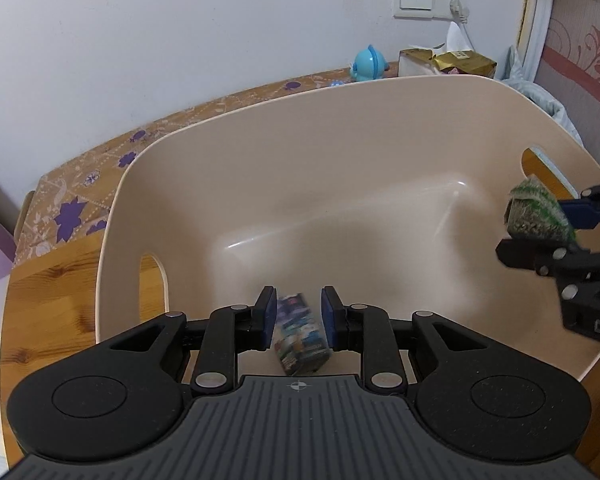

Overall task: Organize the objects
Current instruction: 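Open left tool dropping the purple box while right tool releases the mesh bag into basket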

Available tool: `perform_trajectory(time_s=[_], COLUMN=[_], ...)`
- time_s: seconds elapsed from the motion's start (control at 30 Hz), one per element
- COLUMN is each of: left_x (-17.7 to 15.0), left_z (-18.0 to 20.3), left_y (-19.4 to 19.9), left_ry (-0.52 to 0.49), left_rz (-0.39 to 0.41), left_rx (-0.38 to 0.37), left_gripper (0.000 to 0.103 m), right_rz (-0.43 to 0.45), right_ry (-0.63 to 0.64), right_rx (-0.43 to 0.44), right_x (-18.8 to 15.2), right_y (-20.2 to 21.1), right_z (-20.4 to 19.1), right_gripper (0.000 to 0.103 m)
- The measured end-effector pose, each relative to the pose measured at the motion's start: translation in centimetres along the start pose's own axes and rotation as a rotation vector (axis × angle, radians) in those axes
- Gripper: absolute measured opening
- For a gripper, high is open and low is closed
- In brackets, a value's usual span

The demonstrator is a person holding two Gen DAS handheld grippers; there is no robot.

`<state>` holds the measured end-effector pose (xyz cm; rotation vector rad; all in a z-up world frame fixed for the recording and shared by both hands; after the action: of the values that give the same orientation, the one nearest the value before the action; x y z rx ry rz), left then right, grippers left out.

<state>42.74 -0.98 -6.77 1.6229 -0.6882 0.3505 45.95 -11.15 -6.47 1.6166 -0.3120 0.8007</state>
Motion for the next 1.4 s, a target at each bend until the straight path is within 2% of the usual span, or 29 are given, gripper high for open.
perform_trajectory(time_s=[0.03,0.1,0.17,0.23,0.27,0.33,0.4,0.5,0.53,0.9,1.23,1.4], left_x=[0.0,0.1,0.2,0.4,0.4,0.4,0.7,0.9,0.9,0.6,-1.1,-2.6], left_z=[0.0,-0.1,-0.3,-0.4,-0.5,-0.7,-0.8,-1.0,-1.1,-1.6,-2.0,-2.4], left_y=[0.1,0.3,0.8,1.2,1.4,2.0,2.6,3.5,3.8,7.6,10.9,11.9], left_ry=[0.000,0.005,0.021,0.038,0.046,0.050,0.049,0.061,0.066,0.084,0.084,0.100], left_rz=[0.003,0.025,0.058,0.078,0.086,0.108,0.130,0.154,0.159,0.243,0.301,0.303], left_rx=[0.002,0.013,0.011,0.002,0.005,0.019,0.026,0.021,0.017,0.047,0.038,0.016], left_gripper=[0.036,0.060,0.070,0.070,0.071,0.073,0.077,0.081,0.081,0.088,0.089,0.090], right_rz=[-0.003,-0.004,0.005,0.022,0.035,0.058,0.070,0.096,0.104,0.170,0.185,0.193], right_ry=[-0.001,0.001,0.005,0.005,0.007,0.008,0.010,0.012,0.009,-0.038,-0.043,-0.062], right_rx=[-0.003,-0.006,-0.002,-0.008,-0.016,-0.025,-0.030,-0.040,-0.037,-0.044,-0.054,-0.060], right_x=[-0.1,-0.1,-0.1,0.1,0.2,0.2,0.2,0.1,0.1,-0.6,-2.2,-3.5], right_y=[-0.1,-0.1,0.2,0.7,1.0,1.7,2.3,3.4,3.7,6.9,8.7,9.5], right_z=[0.0,0.1,0.1,0.0,0.0,-0.1,-0.1,-0.2,-0.2,-0.3,-1.6,-2.0], right_gripper=[0.044,0.045,0.048,0.064,0.077,0.082,0.090,0.097,0.102,0.103,0.103,0.103])
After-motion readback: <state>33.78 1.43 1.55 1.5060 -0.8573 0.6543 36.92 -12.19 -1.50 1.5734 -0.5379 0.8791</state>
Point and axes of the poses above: each gripper's, at about its wrist camera, not at the fingertips, and y roughly against the way its jaws point, z to its right, x to its top, the point moved 7 cm from there along -y, roughly the way its jaws point, and after that the axes turned 5 degrees about x, right-handed, at the moved point
